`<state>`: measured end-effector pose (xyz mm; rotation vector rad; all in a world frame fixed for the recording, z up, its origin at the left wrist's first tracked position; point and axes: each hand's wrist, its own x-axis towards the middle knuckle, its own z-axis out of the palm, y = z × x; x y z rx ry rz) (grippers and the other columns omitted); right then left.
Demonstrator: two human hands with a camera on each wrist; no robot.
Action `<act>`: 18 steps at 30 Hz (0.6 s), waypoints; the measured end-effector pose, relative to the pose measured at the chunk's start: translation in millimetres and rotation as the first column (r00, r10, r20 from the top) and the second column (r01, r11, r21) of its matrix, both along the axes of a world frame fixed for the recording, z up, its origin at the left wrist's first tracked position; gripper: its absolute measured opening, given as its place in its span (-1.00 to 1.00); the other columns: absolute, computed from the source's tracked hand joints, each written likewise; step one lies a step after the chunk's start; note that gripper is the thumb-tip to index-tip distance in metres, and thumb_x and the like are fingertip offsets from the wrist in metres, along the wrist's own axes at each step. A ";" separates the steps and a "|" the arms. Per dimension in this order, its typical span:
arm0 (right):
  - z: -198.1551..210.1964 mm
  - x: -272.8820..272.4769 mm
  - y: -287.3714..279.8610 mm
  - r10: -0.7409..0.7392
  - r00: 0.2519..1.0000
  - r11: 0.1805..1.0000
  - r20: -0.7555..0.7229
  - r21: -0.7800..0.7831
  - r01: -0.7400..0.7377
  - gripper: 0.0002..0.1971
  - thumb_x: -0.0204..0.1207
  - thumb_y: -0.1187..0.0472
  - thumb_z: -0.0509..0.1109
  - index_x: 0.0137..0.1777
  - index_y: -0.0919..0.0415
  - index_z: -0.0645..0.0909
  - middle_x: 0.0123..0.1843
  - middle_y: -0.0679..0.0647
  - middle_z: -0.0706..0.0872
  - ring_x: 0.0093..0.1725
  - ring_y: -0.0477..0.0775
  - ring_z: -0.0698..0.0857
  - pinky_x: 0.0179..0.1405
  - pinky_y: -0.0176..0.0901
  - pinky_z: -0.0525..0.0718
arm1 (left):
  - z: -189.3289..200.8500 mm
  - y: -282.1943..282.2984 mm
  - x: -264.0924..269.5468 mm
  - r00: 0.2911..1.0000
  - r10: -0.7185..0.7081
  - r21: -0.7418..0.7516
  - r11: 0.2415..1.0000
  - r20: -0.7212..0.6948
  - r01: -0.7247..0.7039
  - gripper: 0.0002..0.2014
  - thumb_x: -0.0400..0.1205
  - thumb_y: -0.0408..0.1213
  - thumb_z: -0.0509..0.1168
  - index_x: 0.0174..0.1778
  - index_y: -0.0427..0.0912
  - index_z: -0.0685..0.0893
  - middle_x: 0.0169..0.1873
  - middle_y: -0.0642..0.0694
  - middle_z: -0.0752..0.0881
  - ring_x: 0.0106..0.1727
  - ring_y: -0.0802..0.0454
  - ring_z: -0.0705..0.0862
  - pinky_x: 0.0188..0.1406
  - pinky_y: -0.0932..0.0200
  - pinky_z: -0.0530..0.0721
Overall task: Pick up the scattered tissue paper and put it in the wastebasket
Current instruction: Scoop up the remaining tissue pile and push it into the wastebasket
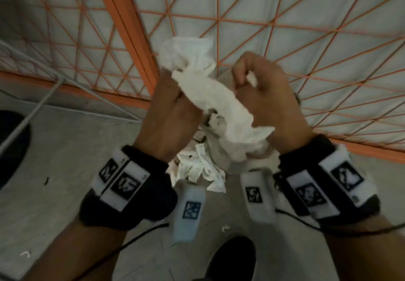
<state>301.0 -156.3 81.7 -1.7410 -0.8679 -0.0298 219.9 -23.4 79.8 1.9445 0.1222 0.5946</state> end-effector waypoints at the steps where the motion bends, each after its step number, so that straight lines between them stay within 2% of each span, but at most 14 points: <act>1: 7.5 12.8 0.3 -0.072 0.995 0.996 -0.066 0.052 0.075 -0.65 0.23 0.51 0.14 -0.36 -0.05 0.33 -0.42 -0.18 0.43 -0.38 -0.18 0.41 -0.30 -0.20 0.40 | 4.7 -4.2 15.7 0.999 -0.031 0.049 0.998 -0.013 0.032 -0.88 0.58 -0.36 0.22 -0.10 -0.02 0.56 -0.13 0.20 0.73 0.03 0.44 0.63 0.17 0.40 0.54; 2: 8.9 25.2 1.5 -0.136 0.985 0.986 -0.110 0.084 0.146 -0.66 0.26 0.48 0.13 -0.34 -0.06 0.38 -0.41 -0.19 0.46 -0.37 -0.16 0.44 -0.27 -0.17 0.43 | 1.2 -4.6 29.9 0.999 -0.023 0.099 0.995 -0.039 0.026 -0.86 0.56 -0.30 0.24 0.02 -0.12 0.58 0.02 -0.07 0.72 0.15 0.15 0.66 0.25 0.13 0.59; 3: 7.0 39.5 2.3 -0.171 0.973 0.975 -0.158 0.113 0.189 -0.69 0.30 0.45 0.15 -0.32 -0.04 0.42 -0.41 -0.19 0.48 -0.36 -0.16 0.46 -0.26 -0.17 0.45 | -5.8 -6.6 46.0 0.999 -0.005 0.175 0.984 -0.049 0.014 -0.74 0.54 -0.27 0.26 0.14 -0.18 0.57 0.12 -0.23 0.66 0.21 -0.07 0.65 0.26 -0.08 0.60; 5: -6.3 62.6 4.9 -0.168 0.913 0.967 -0.372 0.118 0.226 -0.81 0.40 0.36 0.23 -0.28 0.02 0.51 -0.44 -0.17 0.55 -0.37 -0.16 0.53 -0.27 -0.21 0.50 | -22.0 -12.7 73.1 0.987 0.020 0.296 0.955 -0.156 0.027 -0.60 0.51 -0.30 0.24 0.30 -0.17 0.50 0.21 -0.27 0.53 0.23 -0.25 0.57 0.25 -0.22 0.56; 7: -29.2 74.0 3.4 -0.156 0.852 0.984 -0.500 -0.005 0.177 -0.92 0.44 0.22 0.31 -0.25 0.06 0.57 -0.34 -0.08 0.65 -0.25 -0.04 0.64 -0.14 -0.12 0.61 | -41.1 -12.7 82.5 0.925 0.035 0.445 0.883 -0.379 0.148 -0.48 0.51 -0.28 0.22 0.43 -0.07 0.39 0.34 -0.24 0.43 0.31 -0.31 0.47 0.33 -0.20 0.48; 9: -42.7 78.9 -2.9 -0.168 0.844 0.977 -0.510 -0.200 0.073 -0.91 0.48 0.11 0.34 -0.19 0.05 0.66 -0.15 -0.02 0.76 -0.04 0.03 0.74 0.15 0.01 0.67 | -52.2 -6.2 85.2 0.818 0.054 0.560 0.755 -0.573 0.342 -0.36 0.51 -0.11 0.26 0.54 0.09 0.27 0.49 -0.16 0.37 0.44 -0.31 0.39 0.40 -0.17 0.43; 10: -43.1 76.8 -6.8 -0.174 0.848 0.958 -0.500 -0.285 0.029 -0.87 0.52 0.07 0.33 -0.14 0.06 0.69 -0.10 -0.02 0.80 0.00 -0.01 0.76 0.19 0.01 0.67 | -50.4 -3.3 85.1 0.780 0.047 0.573 0.707 -0.624 0.416 -0.32 0.50 -0.05 0.30 0.56 0.11 0.25 0.51 -0.15 0.36 0.47 -0.29 0.38 0.40 -0.12 0.44; 12: -42.1 74.4 -15.0 -0.202 0.870 0.922 -0.449 -0.388 0.014 -0.81 0.55 0.04 0.31 -0.05 0.09 0.71 -0.05 -0.01 0.81 0.02 -0.02 0.76 0.21 0.04 0.67 | -34.9 -1.7 76.0 0.742 -0.045 0.527 0.675 -0.669 0.516 -0.34 0.53 -0.13 0.35 0.57 0.07 0.30 0.50 -0.10 0.43 0.43 -0.17 0.45 0.20 0.12 0.47; 13: -38.6 71.9 -18.7 -0.214 0.884 0.910 -0.415 -0.414 0.026 -0.80 0.54 0.03 0.31 -0.01 0.08 0.71 -0.01 0.01 0.81 0.06 0.03 0.75 0.24 0.10 0.66 | -25.6 -1.2 69.3 0.746 -0.103 0.502 0.679 -0.658 0.536 -0.39 0.55 -0.18 0.34 0.55 0.05 0.36 0.44 -0.03 0.51 0.37 -0.07 0.50 0.11 0.22 0.43; 14: -32.6 67.8 -21.0 -0.219 0.897 0.905 -0.384 -0.424 0.039 -0.80 0.52 0.02 0.32 0.01 0.04 0.70 0.02 0.02 0.80 0.09 0.06 0.74 0.27 0.14 0.65 | -15.8 0.7 60.5 0.774 -0.139 0.488 0.704 -0.617 0.516 -0.44 0.57 -0.21 0.32 0.52 0.06 0.40 0.37 0.05 0.56 0.32 0.03 0.53 0.10 0.26 0.43; 16: -17.5 56.7 -22.0 -0.205 0.913 0.918 -0.352 -0.392 0.055 -0.80 0.48 0.02 0.33 0.04 -0.05 0.70 0.07 0.03 0.80 0.09 0.11 0.75 0.27 0.14 0.66 | -6.6 13.4 42.1 0.879 -0.130 0.456 0.815 -0.459 0.359 -0.48 0.59 -0.24 0.30 0.49 0.15 0.45 0.32 0.15 0.58 0.31 0.20 0.54 0.16 0.38 0.50; 18: -0.8 39.0 -20.6 -0.193 0.928 0.940 -0.320 -0.331 0.081 -0.75 0.43 0.07 0.31 0.08 -0.11 0.70 0.09 -0.07 0.77 0.03 0.00 0.74 0.19 0.01 0.66 | -9.7 32.7 17.4 0.953 -0.059 0.323 0.933 -0.299 0.159 -0.54 0.59 -0.32 0.27 0.40 0.16 0.54 0.29 0.20 0.62 0.26 0.30 0.55 0.14 0.52 0.49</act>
